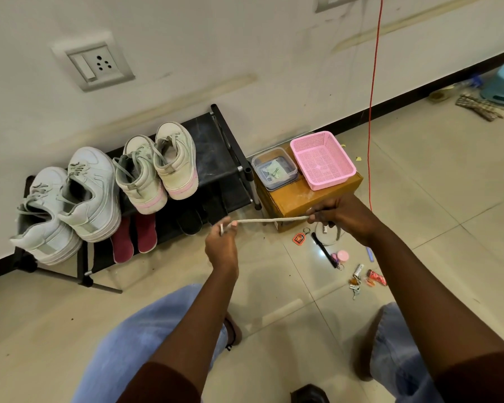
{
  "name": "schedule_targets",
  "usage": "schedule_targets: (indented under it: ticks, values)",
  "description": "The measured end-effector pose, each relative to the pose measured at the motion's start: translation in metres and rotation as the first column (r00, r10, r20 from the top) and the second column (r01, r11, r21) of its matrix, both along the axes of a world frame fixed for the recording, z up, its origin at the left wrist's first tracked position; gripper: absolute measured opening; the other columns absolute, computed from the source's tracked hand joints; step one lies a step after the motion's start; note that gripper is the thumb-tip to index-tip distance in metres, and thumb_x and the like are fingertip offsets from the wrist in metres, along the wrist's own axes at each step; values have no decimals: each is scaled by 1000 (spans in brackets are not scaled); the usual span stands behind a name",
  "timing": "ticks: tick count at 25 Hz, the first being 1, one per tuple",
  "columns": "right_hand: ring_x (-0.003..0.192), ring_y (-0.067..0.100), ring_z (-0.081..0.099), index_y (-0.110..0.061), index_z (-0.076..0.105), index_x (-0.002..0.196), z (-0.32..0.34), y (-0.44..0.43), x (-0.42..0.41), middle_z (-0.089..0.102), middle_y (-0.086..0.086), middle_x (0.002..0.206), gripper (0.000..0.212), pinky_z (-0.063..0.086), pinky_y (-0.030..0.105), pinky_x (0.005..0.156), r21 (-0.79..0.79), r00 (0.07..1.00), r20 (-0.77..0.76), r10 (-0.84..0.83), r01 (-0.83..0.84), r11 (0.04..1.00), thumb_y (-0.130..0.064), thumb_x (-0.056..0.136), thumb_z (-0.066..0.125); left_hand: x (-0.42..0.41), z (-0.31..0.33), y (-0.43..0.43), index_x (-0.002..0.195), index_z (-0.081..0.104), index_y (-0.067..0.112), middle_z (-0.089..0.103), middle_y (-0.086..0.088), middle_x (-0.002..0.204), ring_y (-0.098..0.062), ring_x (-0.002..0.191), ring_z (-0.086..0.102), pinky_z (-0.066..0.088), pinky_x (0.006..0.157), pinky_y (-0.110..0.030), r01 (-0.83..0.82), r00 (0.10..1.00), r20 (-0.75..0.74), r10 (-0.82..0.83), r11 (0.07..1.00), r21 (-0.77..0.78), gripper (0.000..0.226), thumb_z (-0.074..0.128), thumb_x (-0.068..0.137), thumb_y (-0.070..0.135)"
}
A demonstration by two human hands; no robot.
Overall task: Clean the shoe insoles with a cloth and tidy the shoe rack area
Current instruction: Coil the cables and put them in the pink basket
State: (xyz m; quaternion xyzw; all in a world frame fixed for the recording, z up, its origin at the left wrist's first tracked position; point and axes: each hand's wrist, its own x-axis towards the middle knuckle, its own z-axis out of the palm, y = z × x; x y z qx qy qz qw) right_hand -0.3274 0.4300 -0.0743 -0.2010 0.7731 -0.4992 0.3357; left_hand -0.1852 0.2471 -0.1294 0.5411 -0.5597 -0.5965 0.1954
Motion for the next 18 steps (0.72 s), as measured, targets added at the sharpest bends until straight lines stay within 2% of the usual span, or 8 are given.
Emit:
schedule_targets:
  ticks: [2,3,5,7,11,13,16,18]
  values:
    - [70,19,54,-10,71,88,2,-8,7,67,8,79,13,42,24,60,-2,999,1,35,-35,999,-1,81,65,-2,12,12,125,58,19,60,-20,120,-36,103,59,50,85,-46,164,983,-76,-168,985,-51,36,63,89,22]
    - [67,16,54,-9,71,89,3,-13,11,67,4,76,13,42,22,58,-4,999,6,54,-54,999,-1,81,65,-4,18,20,123,59,18,62,-15,117,-27,100,61,50,86,-45,274,954,-96,-283,957,-96,34,62,89,21]
    - [62,11,54,-7,71,92,3,-20,19,67,-1,69,14,43,19,56,-13,997,12,79,-79,997,-2,81,64,-10,29,34,112,65,13,66,-2,91,0,74,58,50,68,-26,460,875,-91,-476,875,-150,23,61,90,19]
    - [57,8,55,-6,71,94,3,-24,24,66,-5,63,14,43,19,54,-35,997,16,79,-79,996,-3,83,63,-15,35,43,99,68,11,58,10,69,8,54,50,39,55,-10,562,817,-66,-573,817,-130,16,59,92,22]
    - [62,15,60,-8,70,95,2,-19,21,71,7,74,15,45,24,56,-159,970,223,95,-60,986,-5,84,61,-16,37,43,70,57,22,49,12,58,-1,52,43,34,56,-18,598,797,-36,-603,795,-103,25,54,95,22]
    - [65,19,60,-4,68,101,5,-15,20,69,13,77,18,47,26,60,-196,938,305,164,-107,975,-7,86,58,-15,36,45,72,57,20,49,9,62,-3,57,42,35,58,-20,579,812,-26,-584,810,-95,24,52,96,22]
    - [67,20,63,1,65,100,15,-9,19,68,13,77,20,52,26,62,-279,875,433,216,-97,955,-5,84,54,-8,30,45,90,63,2,44,4,63,-11,60,37,34,63,-30,471,882,-5,-471,881,-42,28,52,96,26]
    - [76,25,67,2,66,97,23,-3,21,69,18,85,20,56,29,66,-355,809,519,276,-89,931,-2,83,53,1,25,44,89,63,3,43,5,62,-12,60,37,33,66,-33,431,902,11,-431,902,-27,29,52,96,28]
